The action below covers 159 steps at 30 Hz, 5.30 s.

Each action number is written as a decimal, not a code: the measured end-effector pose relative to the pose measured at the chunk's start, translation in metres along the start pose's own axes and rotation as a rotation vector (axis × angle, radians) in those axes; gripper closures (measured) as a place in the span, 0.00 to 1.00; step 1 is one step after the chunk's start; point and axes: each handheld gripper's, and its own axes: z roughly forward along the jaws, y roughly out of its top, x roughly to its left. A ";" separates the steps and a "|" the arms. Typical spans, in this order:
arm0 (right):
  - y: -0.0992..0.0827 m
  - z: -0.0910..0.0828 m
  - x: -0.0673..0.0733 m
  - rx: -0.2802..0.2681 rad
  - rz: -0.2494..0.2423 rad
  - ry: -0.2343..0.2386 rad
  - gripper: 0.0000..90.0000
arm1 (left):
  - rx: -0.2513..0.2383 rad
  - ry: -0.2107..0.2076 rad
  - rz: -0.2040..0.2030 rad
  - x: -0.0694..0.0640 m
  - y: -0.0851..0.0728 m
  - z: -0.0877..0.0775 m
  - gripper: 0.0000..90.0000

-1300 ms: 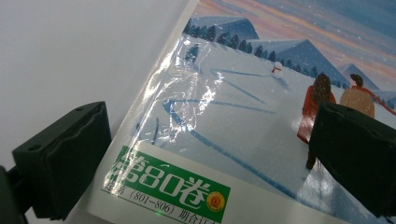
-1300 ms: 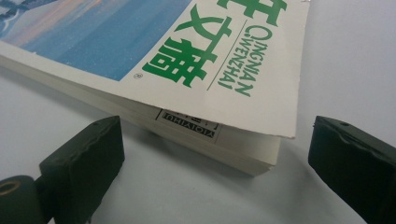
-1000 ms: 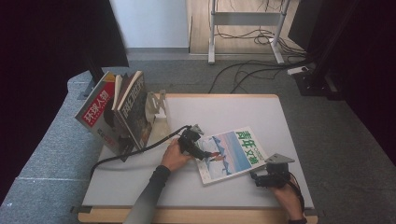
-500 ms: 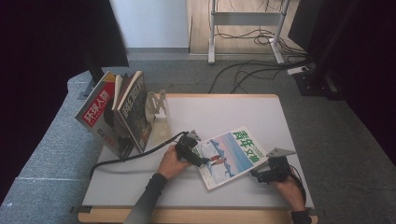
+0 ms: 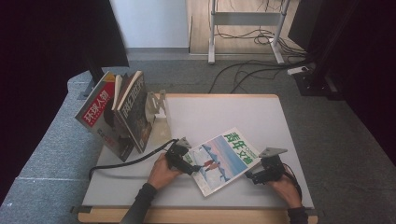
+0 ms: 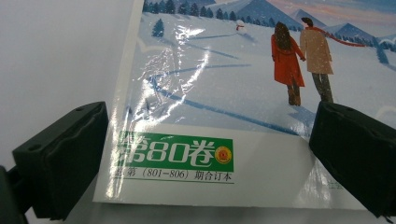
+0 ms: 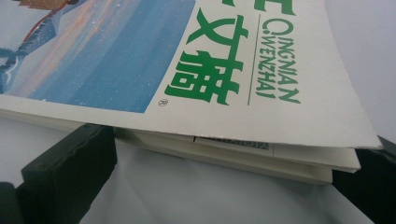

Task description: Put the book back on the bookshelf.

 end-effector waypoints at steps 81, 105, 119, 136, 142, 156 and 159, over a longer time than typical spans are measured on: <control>0.063 0.001 0.016 -0.029 0.003 -0.087 0.00 | 0.000 0.168 0.052 0.013 -0.064 -0.046 0.00; 0.079 0.067 0.016 0.048 0.109 0.046 0.00 | -0.034 0.165 0.055 0.014 -0.068 -0.046 0.00; 0.084 0.060 0.015 0.059 0.105 0.052 0.14 | -0.034 0.163 0.054 0.014 -0.067 -0.046 0.00; 0.103 0.055 0.023 0.053 0.089 0.099 0.39 | -0.032 0.163 0.056 0.014 -0.067 -0.046 0.00; 0.116 0.064 0.020 0.062 0.122 0.083 0.66 | -0.031 0.164 0.055 0.014 -0.067 -0.046 0.00; 0.139 0.041 0.033 0.006 0.090 0.097 0.94 | -0.009 0.133 0.044 0.017 -0.064 -0.049 0.00; 0.143 0.035 0.038 -0.006 0.058 0.089 0.94 | 0.009 0.088 0.039 0.019 -0.061 -0.052 0.02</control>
